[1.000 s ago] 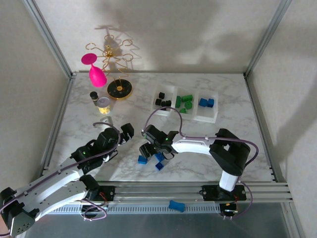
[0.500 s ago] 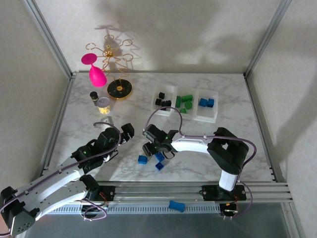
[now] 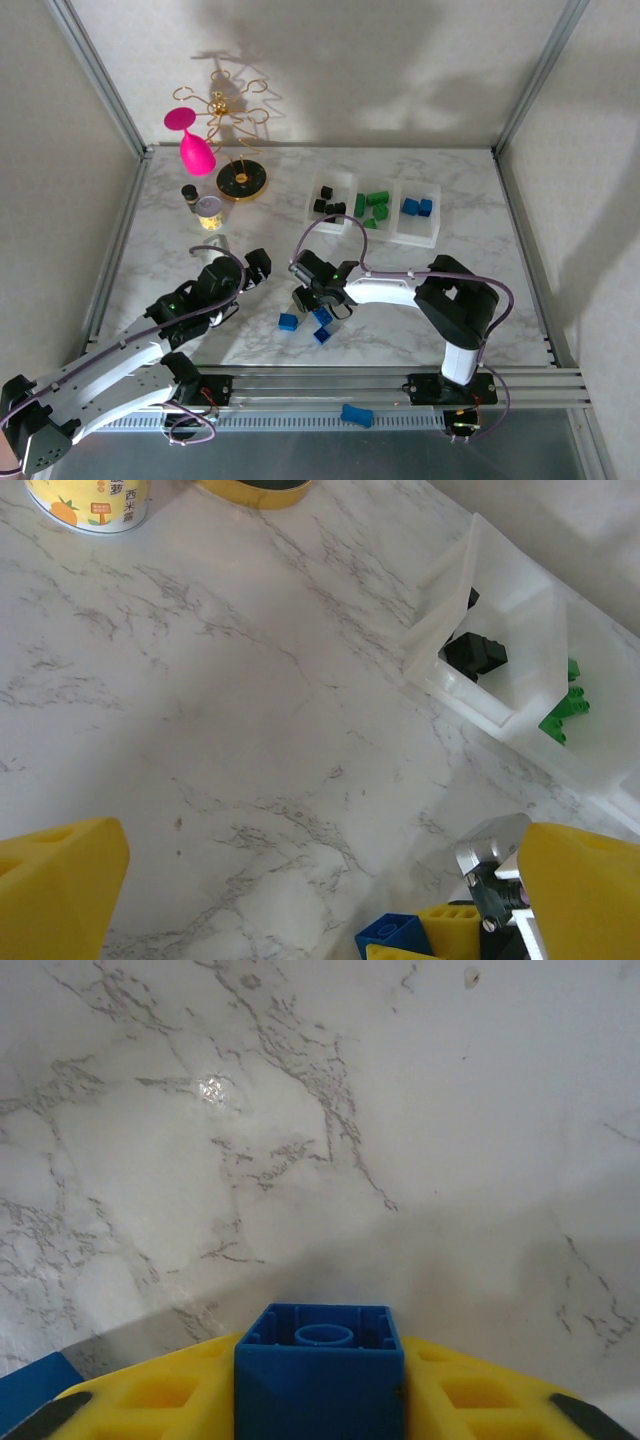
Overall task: Sort the legos into containers by color
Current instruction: Pick up the lego from the bottom-center of the table, then place the lego in the container.
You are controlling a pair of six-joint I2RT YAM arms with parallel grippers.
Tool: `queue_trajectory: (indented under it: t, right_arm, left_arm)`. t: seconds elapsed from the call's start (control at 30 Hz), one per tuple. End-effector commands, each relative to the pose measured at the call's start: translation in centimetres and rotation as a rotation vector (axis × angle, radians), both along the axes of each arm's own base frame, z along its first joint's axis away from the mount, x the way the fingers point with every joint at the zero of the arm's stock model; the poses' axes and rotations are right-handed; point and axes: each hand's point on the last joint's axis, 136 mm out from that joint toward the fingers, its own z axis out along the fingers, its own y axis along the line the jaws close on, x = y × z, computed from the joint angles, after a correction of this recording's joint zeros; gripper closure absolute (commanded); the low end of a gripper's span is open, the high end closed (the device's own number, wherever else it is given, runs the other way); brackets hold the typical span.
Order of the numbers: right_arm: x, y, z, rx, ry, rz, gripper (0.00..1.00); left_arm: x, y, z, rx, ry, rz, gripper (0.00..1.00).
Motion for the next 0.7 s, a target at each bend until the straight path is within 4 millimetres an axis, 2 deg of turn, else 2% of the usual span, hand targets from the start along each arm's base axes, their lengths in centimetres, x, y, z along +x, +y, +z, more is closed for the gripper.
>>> queue_trajectory:
  t: [0.0,0.23,0.37,0.47,0.67]
  right_arm:
    - [0.7,-0.1,1.0,0.004,-0.011,-0.019,0.63]
    - [2.6,-1.4,4.3,0.092,-0.015,-0.107,0.68]
    - [4.7,-3.6,7.2,0.126,-0.062,-0.192,0.68]
    - [7.0,-7.1,8.7,0.113,-0.1,-0.307,0.67]
    - [12.5,-16.7,11.3,0.076,-0.195,-0.597,0.66]
  left_arm:
    - [0.2,0.4,-0.2,-0.002,-0.002,0.022,0.0]
    - [0.6,-0.4,0.6,-0.016,-0.019,-0.01,0.0]
    - [1.2,-1.9,1.5,-0.03,-0.035,-0.063,0.0]
    - [1.9,-3.3,2.1,-0.035,-0.044,-0.111,0.0]
    - [3.1,-6.2,2.6,-0.034,-0.047,-0.206,0.0]
